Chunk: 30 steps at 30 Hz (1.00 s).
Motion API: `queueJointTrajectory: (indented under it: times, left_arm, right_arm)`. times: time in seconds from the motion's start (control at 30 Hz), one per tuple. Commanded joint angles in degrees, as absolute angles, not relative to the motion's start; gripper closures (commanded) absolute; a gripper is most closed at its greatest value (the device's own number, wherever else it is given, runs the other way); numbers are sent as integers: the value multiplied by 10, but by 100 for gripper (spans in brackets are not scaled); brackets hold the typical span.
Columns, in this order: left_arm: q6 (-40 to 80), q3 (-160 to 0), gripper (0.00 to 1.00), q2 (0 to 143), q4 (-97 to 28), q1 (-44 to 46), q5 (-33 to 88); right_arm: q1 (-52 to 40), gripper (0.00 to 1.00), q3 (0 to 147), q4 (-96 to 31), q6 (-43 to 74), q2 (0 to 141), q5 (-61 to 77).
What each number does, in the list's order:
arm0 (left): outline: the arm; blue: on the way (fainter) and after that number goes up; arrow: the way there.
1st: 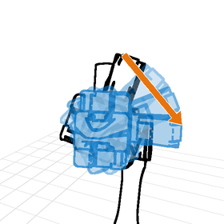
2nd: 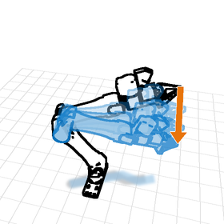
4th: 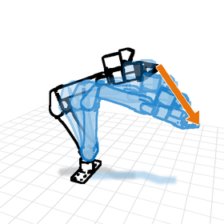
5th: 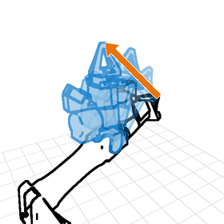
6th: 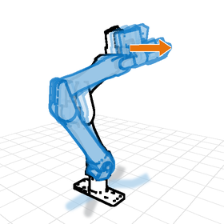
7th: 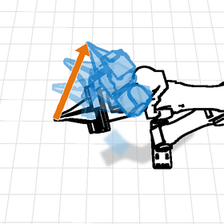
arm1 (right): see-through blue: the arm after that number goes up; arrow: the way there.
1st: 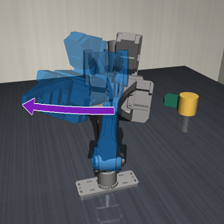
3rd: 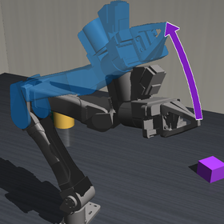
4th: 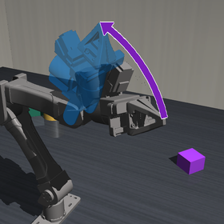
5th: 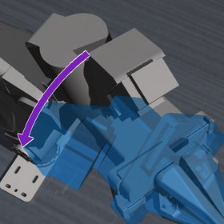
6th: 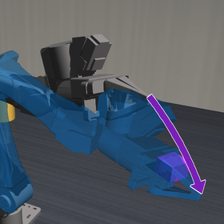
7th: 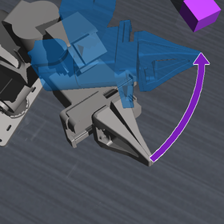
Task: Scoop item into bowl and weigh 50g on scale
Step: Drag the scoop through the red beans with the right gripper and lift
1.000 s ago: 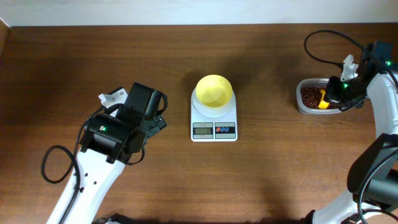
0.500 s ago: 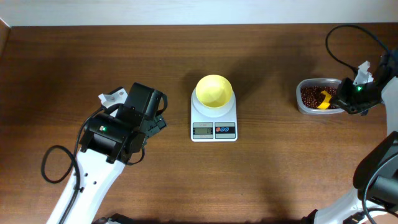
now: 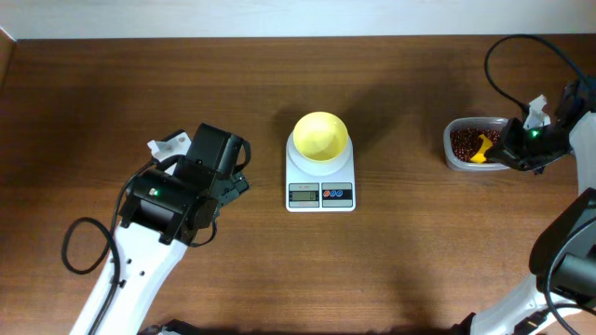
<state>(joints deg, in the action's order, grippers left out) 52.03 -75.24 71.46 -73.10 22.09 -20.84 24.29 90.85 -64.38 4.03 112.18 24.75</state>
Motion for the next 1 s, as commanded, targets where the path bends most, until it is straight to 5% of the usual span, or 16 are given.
queueJointTrajectory:
  times: [0.0,0.67,0.97]
  left_arm:
    - [520,-753,1,708,-732,218,-214]
    - [520,-753,1,708,-732,218,-214]
    - [520,-753,1,708,-732,218,-214]
  right_arm:
    - [241,96,922,-660,34,1138,275]
    - [242,96,902,-653,19,1138,340]
    - [241,96,891,-636,19,1138,263]
